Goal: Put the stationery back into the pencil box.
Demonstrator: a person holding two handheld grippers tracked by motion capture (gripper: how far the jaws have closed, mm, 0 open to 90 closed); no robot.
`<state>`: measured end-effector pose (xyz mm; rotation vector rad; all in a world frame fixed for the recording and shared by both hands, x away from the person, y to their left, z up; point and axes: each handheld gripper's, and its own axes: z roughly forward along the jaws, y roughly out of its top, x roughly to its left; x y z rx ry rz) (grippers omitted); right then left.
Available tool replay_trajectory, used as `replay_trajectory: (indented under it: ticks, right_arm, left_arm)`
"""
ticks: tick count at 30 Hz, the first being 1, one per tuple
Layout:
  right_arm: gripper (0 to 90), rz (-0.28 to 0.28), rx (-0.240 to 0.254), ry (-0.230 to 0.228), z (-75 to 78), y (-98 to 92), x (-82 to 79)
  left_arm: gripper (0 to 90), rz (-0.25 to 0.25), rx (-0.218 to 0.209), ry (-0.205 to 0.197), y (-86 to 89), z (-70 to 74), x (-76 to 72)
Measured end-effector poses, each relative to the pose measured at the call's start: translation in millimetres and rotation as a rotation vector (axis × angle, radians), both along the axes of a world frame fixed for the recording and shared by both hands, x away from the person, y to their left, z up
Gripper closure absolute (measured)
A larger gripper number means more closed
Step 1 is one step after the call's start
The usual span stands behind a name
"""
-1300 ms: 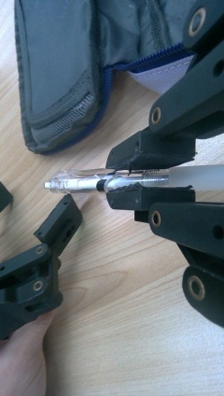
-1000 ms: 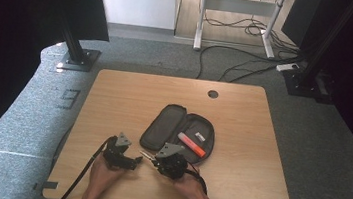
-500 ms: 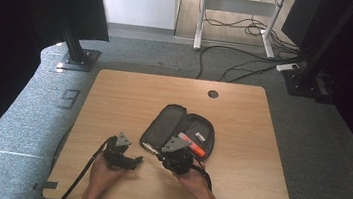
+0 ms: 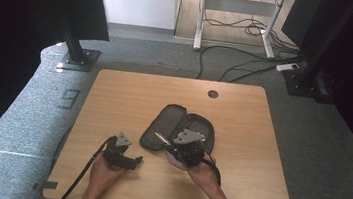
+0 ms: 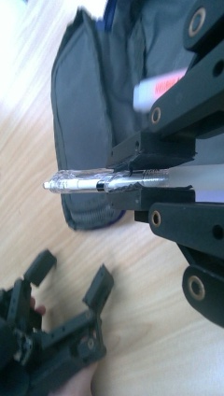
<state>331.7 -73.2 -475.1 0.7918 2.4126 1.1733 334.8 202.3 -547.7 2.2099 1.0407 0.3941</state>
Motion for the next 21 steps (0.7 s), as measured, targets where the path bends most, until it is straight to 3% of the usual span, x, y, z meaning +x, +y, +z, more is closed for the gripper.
replay_trajectory:
  ticks: [11, 21]
  right_arm:
    - [78.5, -0.071, -0.002, -0.030, 5.1, -22.0, 12.5]
    - [78.5, -0.141, -0.016, -0.042, 0.4, -40.5, 25.2]
  left_arm:
    - [6.7, -0.001, 0.001, 0.001, 0.1, 0.1, 0.0]
    - [6.7, 0.001, 0.000, 0.000, -0.1, 0.0, -0.2]
